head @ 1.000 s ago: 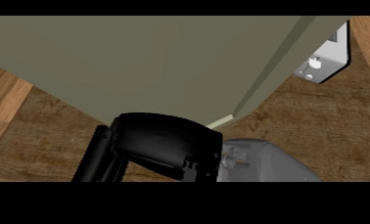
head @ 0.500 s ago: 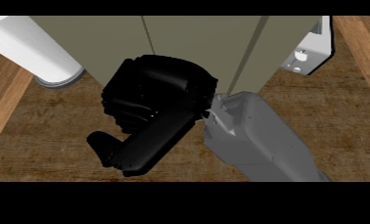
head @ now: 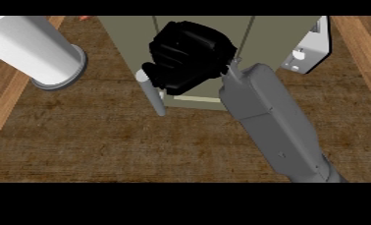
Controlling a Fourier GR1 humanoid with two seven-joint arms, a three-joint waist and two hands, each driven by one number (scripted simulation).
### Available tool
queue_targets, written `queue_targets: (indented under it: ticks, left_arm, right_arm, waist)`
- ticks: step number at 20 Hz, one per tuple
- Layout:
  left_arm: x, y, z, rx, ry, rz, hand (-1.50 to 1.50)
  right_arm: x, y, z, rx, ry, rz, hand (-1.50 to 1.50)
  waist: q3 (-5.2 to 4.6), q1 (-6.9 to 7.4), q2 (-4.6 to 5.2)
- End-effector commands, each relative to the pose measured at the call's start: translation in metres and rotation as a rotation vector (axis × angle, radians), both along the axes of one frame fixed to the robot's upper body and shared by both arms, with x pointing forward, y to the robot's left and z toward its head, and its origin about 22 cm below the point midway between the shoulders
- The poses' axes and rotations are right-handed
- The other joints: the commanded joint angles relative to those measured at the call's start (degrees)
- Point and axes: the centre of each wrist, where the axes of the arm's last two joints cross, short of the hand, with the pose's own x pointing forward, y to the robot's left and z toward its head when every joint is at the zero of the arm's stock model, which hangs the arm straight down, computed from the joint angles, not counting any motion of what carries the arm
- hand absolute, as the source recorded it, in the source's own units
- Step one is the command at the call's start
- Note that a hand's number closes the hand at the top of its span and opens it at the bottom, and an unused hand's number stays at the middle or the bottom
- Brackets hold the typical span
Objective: Pick up the bottled water, place it into the cabinet and close the cabinet
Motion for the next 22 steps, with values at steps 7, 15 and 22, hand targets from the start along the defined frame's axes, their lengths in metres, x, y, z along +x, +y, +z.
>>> queue_targets:
  ticks: [7,15,22]
  left_arm:
    - [0.009,0.004,-0.007,-0.014,-0.025,-0.028,-1.50]
    - [0.005,-0.003,-0.002,-0.015,-0.011,-0.041,-1.50]
    - [0.015,-0.009,-0.010,-0.013,-0.019,-0.057,-1.50]
  right_arm:
    - [0.029,0.003,0.008,0.023,-0.173,-0.127,1.50]
    - [0.042,-0.015,0.049,0.040,-0.301,-0.261,-1.50]
    - [0.041,-0.001,0.056,0.054,-0.300,-0.315,-1.50]
  waist:
    - [0.01,-0.65,0.22]
    - [0.01,-0.18,0.21]
    - [-0.04,-0.19,0.29]
